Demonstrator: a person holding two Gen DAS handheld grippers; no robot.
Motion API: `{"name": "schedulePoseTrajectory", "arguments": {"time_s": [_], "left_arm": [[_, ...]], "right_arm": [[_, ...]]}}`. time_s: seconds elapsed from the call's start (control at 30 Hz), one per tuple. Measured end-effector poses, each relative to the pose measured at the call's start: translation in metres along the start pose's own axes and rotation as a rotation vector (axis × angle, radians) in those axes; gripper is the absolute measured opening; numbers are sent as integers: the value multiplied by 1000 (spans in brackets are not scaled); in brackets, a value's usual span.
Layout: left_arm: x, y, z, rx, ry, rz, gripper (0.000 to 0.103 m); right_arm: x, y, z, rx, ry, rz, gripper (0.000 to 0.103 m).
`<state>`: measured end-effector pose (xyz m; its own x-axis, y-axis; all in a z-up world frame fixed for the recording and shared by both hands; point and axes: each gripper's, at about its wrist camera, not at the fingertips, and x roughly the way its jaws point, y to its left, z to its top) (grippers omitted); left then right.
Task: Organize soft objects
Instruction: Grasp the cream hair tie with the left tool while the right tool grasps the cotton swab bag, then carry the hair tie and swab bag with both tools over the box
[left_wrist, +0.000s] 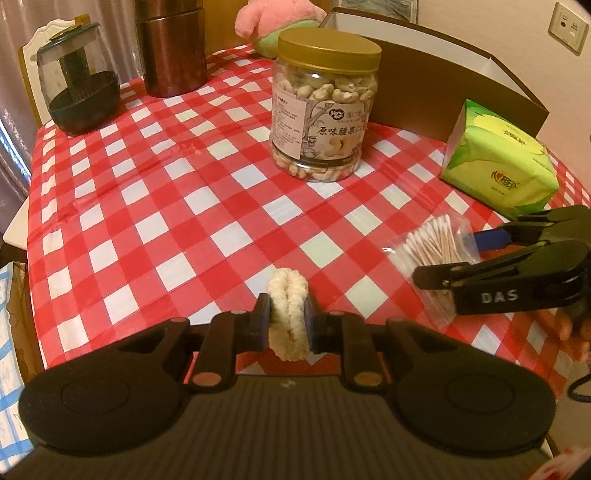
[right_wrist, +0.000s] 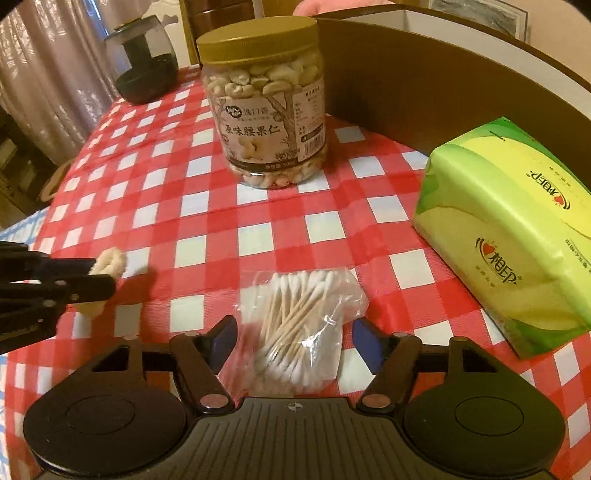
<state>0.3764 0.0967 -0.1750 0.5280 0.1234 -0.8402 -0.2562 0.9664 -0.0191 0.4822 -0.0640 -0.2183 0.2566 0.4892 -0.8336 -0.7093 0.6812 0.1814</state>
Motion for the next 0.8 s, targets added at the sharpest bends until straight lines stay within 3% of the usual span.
{"name": "schedulePoseTrajectory", "arguments": {"time_s": [0.1,0.43,0.8], "left_arm": [[-2,0,0,3,2,-1,18],[-7,-2,0,16,0,0,18],[-17,-13,0,48,-15,-6,18]], "right_arm": [[5,3,-3,-17,-7,-7,67],[-2,6,-9,-63,-37,-20,40],[-21,12,-14,-71,-52,38,35]]}}
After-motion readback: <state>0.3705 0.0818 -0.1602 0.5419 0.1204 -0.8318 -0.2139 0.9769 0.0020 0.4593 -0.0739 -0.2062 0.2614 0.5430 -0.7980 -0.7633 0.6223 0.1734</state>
